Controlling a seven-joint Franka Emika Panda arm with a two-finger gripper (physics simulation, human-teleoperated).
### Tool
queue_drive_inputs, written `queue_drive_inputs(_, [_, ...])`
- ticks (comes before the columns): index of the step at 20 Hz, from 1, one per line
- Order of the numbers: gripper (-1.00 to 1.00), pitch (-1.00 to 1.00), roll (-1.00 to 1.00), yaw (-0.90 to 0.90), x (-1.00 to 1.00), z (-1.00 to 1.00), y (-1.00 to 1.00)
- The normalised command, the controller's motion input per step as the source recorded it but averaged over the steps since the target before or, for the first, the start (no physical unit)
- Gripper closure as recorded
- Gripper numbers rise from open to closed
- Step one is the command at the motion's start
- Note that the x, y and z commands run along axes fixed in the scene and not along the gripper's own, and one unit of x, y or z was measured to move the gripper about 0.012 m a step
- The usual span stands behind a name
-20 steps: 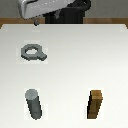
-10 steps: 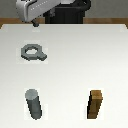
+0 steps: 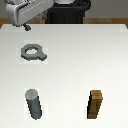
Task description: Put the loop with the handle onto the peg.
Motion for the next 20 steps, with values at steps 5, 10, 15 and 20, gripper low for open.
queue_drive_inputs(5, [-1.0, 0.0, 0.0, 0.0, 0.0, -0.8, 0.0])
queue_drive_inputs(10, [-1.0, 0.0, 0.0, 0.0, -0.2, -0.8, 0.0])
queue_drive_inputs(15, [-1.0, 0.0, 0.0, 0.0, 0.0, -0.4, 0.0])
queue_drive_inputs(20, [-1.0, 0.0, 0.0, 0.0, 0.0, -1.0, 0.0])
